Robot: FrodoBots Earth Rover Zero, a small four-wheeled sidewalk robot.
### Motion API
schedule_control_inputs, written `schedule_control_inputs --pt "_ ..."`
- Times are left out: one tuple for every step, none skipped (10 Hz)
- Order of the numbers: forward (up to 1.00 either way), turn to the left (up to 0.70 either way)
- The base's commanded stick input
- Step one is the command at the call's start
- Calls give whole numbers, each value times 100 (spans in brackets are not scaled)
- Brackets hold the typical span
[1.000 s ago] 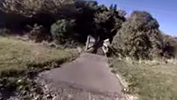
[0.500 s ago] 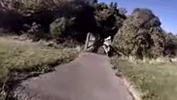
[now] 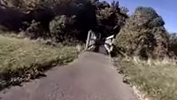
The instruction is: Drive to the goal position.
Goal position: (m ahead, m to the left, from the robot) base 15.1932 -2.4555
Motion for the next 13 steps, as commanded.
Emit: schedule_control_inputs --pt "100 1" --pt "100 1" --pt "100 1" --pt "100 1" --pt "100 1" --pt "100 1" --pt "100 1" --pt "100 1" --pt "100 1" --pt "100 1" --pt "100 1" --pt "100 1" --pt "100 1"
